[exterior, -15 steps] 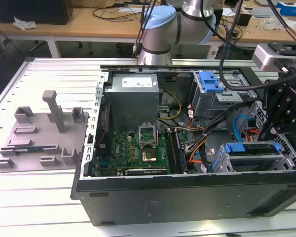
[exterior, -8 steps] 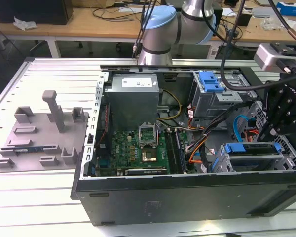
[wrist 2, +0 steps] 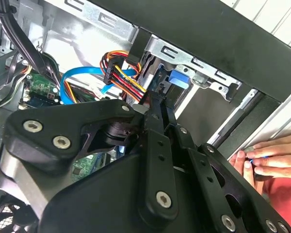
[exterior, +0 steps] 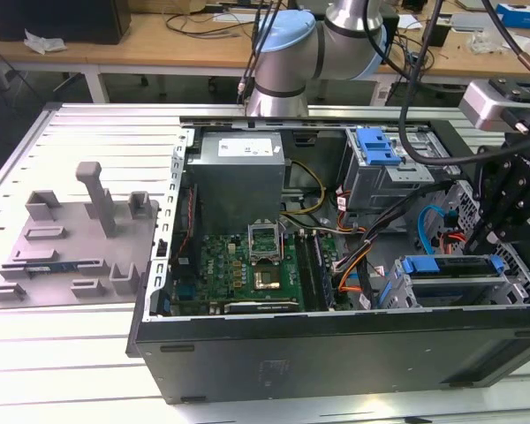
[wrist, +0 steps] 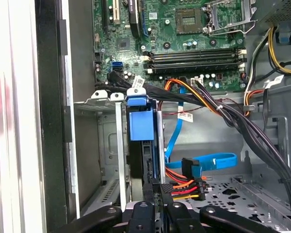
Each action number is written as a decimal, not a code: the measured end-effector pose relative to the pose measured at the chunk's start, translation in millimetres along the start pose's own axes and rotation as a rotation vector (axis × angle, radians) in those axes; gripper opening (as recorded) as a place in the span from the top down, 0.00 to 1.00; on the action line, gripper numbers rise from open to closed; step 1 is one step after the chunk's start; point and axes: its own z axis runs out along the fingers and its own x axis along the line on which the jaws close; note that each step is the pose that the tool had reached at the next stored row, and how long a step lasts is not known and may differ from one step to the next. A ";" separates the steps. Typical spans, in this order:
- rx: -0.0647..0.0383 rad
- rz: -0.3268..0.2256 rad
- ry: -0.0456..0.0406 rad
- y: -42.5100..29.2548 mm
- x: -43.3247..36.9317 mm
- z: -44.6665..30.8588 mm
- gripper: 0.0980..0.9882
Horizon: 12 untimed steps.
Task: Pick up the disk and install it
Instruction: 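Insert the first disk wire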
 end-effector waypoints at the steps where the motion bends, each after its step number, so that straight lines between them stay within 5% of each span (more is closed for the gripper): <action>1: 0.000 -0.002 0.0001 0.0 0.0 0.0 0.92; 12: 0.004 -0.052 0.0013 0.4 -1.2 0.1 0.92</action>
